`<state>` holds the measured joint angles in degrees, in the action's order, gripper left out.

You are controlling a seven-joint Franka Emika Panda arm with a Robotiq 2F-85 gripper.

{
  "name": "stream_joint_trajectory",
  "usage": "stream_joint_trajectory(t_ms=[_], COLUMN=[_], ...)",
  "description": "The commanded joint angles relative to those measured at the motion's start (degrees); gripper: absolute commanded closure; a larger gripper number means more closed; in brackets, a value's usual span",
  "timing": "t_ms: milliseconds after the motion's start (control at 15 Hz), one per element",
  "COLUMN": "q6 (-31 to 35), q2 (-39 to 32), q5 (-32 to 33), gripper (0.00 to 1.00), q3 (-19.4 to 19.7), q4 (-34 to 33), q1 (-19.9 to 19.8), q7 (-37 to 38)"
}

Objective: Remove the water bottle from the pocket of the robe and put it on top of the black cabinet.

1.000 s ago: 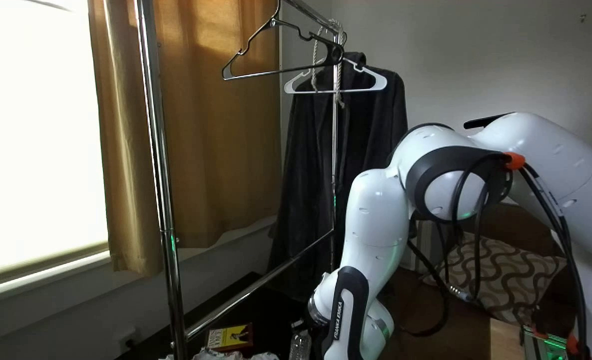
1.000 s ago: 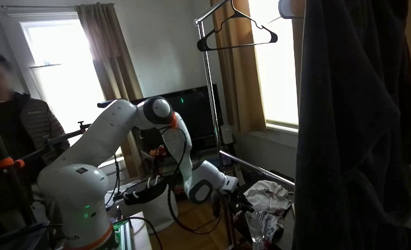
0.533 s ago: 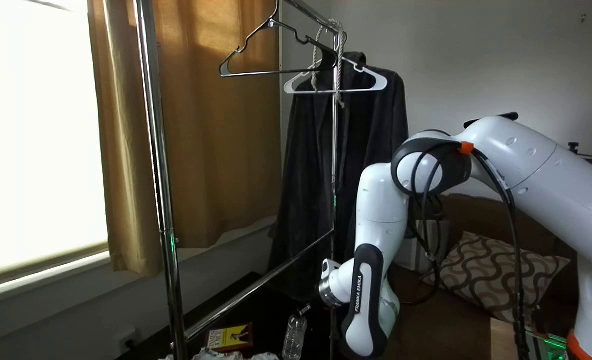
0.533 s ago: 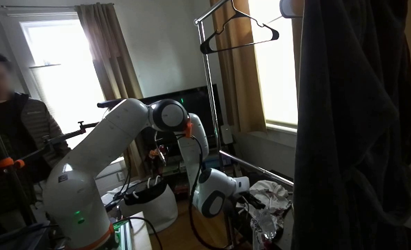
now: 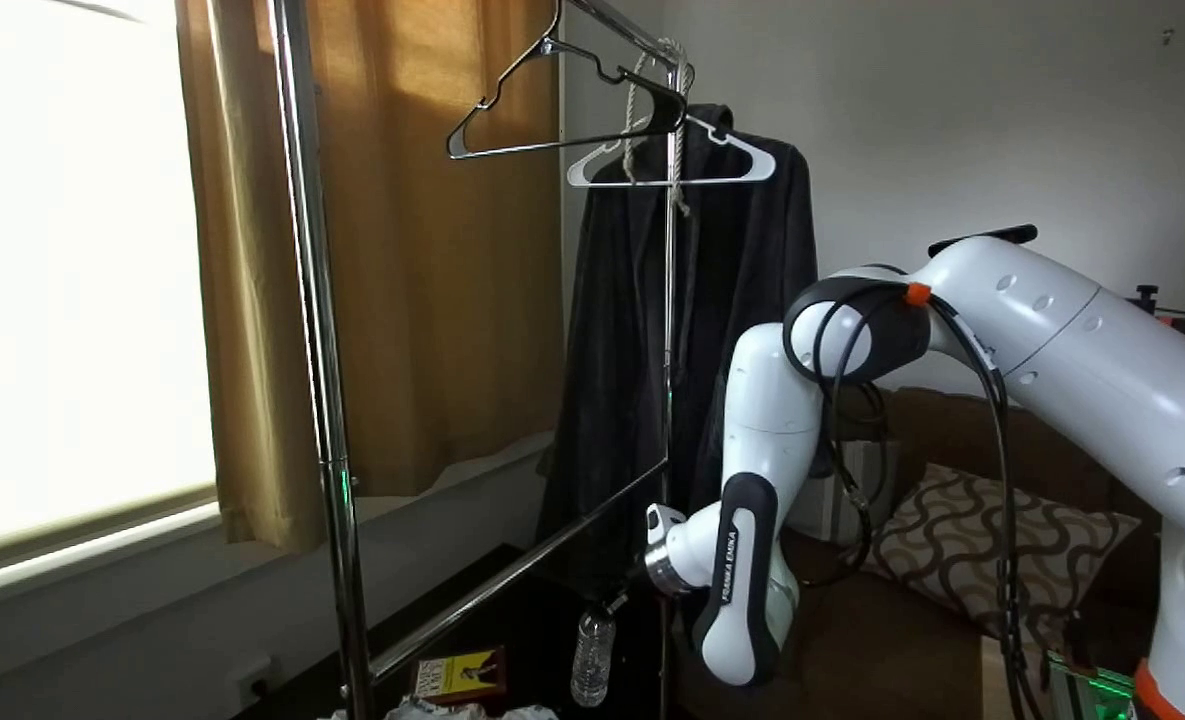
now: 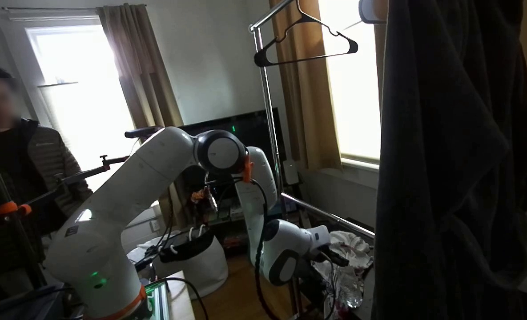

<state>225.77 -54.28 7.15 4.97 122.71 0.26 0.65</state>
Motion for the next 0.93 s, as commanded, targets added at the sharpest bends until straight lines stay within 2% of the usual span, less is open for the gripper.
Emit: stream_joint_trajectory(t_ms=[0,467,867], q6=[3.8,8.5,9.2], q2=[-2.6,-8.1,-13.4], q5=[-5.7,-10.9,-15.5], gripper=[0.92,0.92,0.92], q3=[-2.2,-4.2,-4.1], q4=[-2.9,-9.6,-16.5], q1=[-0.9,-1.5,-0.7], q7=[0.1,2.7,2.5])
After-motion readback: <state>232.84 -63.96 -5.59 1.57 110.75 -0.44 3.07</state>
